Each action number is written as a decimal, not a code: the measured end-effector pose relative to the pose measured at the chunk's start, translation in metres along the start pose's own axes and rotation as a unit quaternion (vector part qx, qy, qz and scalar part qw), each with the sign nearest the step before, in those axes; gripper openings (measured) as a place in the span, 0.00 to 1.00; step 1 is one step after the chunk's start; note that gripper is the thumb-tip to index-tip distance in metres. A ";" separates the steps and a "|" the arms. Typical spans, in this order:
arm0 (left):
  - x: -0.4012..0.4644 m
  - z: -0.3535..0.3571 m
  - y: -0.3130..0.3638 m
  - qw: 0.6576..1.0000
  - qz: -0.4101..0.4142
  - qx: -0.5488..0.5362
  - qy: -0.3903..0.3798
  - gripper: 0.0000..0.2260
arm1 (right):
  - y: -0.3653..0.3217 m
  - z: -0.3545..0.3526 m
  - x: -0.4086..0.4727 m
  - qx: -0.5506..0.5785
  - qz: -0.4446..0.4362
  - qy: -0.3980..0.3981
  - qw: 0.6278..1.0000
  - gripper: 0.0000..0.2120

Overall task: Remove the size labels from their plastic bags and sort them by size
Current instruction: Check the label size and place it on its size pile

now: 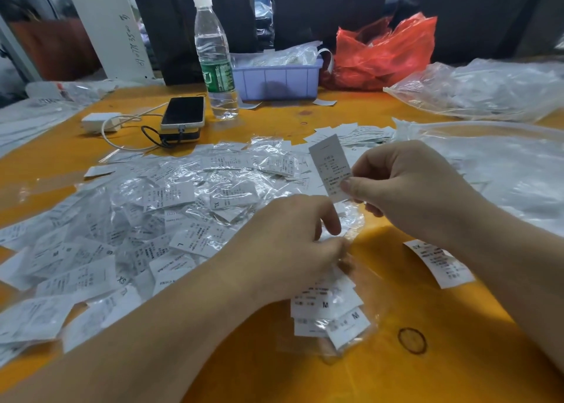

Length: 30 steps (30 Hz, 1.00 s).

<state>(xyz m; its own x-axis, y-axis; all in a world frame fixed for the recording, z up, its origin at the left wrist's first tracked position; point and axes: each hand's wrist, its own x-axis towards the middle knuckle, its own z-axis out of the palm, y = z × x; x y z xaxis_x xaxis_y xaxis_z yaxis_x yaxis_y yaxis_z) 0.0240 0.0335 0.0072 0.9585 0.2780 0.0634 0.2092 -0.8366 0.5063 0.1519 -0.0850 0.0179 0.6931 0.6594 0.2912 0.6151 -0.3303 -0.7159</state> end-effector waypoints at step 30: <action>0.008 -0.017 -0.015 0.973 0.062 -0.075 0.207 0.03 | -0.005 -0.001 0.003 0.419 0.086 -0.100 0.898 0.04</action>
<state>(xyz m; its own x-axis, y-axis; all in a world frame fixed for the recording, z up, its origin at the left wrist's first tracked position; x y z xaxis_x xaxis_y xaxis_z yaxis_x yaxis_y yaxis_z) 0.0253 0.0564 0.0148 0.8080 0.3709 0.4578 0.0359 -0.8065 0.5901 0.1517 -0.0823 0.0229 0.6182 0.7829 0.0699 -0.0523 0.1297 -0.9902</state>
